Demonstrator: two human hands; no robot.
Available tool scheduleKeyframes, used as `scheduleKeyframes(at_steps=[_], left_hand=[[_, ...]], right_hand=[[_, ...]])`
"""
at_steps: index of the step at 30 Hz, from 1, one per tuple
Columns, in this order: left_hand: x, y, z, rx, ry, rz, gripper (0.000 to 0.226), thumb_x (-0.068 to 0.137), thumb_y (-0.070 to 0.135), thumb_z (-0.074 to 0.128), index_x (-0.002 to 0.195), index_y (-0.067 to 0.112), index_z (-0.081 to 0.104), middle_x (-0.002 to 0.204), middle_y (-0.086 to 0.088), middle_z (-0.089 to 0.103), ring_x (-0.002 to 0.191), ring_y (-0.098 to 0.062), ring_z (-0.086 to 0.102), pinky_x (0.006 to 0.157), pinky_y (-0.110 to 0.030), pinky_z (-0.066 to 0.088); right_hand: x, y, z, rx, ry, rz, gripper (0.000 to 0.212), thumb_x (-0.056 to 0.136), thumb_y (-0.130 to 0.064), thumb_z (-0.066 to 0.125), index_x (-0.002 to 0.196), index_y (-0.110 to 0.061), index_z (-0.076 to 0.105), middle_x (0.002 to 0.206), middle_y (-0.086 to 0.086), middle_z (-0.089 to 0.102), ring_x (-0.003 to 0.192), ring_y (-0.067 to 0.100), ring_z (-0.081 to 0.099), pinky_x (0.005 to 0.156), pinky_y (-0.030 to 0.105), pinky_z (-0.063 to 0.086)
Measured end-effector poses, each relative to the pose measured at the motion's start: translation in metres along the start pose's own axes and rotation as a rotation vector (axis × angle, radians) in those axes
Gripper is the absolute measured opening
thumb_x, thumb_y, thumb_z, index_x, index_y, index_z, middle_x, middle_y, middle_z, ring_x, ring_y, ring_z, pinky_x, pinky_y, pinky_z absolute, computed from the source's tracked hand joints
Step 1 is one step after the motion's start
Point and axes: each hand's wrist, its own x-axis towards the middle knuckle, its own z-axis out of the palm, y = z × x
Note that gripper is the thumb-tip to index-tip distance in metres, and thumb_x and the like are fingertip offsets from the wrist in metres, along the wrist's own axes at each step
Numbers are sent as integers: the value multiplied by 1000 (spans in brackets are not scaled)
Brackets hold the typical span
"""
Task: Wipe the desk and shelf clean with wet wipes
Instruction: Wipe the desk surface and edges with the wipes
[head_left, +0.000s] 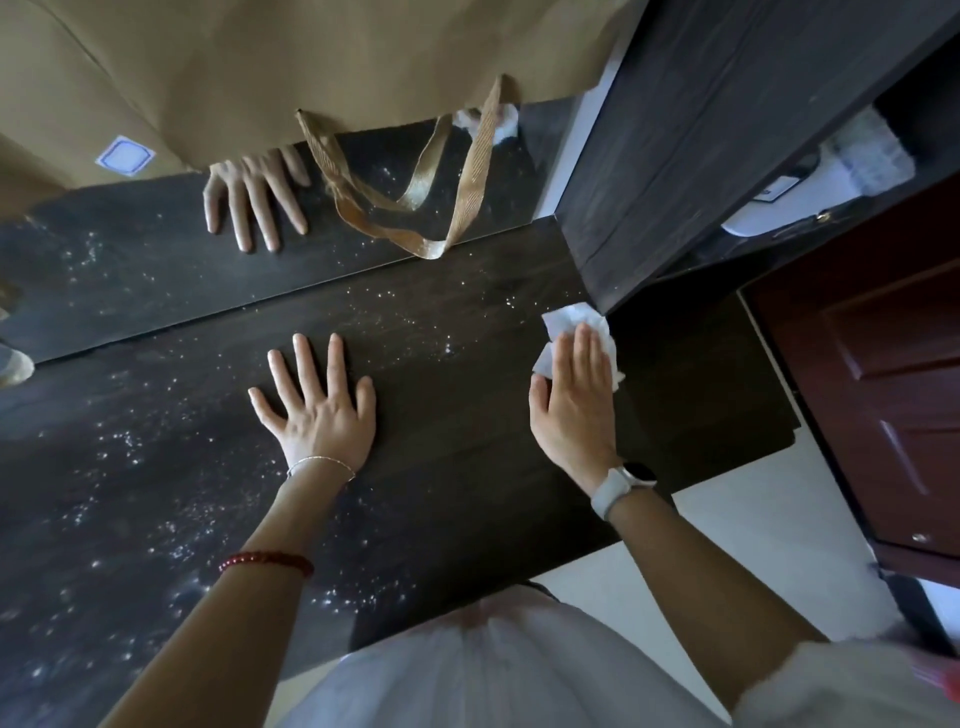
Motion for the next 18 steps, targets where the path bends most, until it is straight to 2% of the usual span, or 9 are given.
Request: scheduleKeyframes(at_steps=[7, 10, 15, 18], left_hand=[[0, 1, 1, -8, 12, -2, 56, 90, 45, 27, 142, 35, 8, 156, 0, -2, 142, -25, -10, 110, -55, -8], [0, 1, -1, -11, 8, 0, 56, 91, 44, 27, 142, 35, 8, 156, 0, -2, 142, -25, -10, 110, -55, -8], [0, 1, 1, -5, 11, 3, 56, 91, 46, 26, 143, 36, 7, 156, 1, -4, 142, -24, -12, 110, -55, -9], [1, 2, 0, -4, 8, 3, 56, 91, 45, 27, 143, 36, 7, 156, 0, -4, 142, -24, -12, 110, -55, -9]], right_hand=[[75, -5, -5, 18, 12, -95, 54, 93, -22, 39, 141, 0, 24, 153, 20, 18, 143, 30, 12, 117, 38, 4], [56, -6, -5, 66, 22, -80, 52, 93, -21, 42, 139, -1, 29, 152, 21, 19, 142, 32, 13, 117, 40, 7], [-7, 12, -1, 82, 36, -176, 53, 86, -10, 57, 136, -2, 39, 146, 32, 23, 136, 44, 22, 110, 50, 23], [11, 9, 1, 24, 56, -157, 49, 90, -13, 51, 136, -2, 39, 145, 32, 27, 137, 43, 22, 114, 48, 18]])
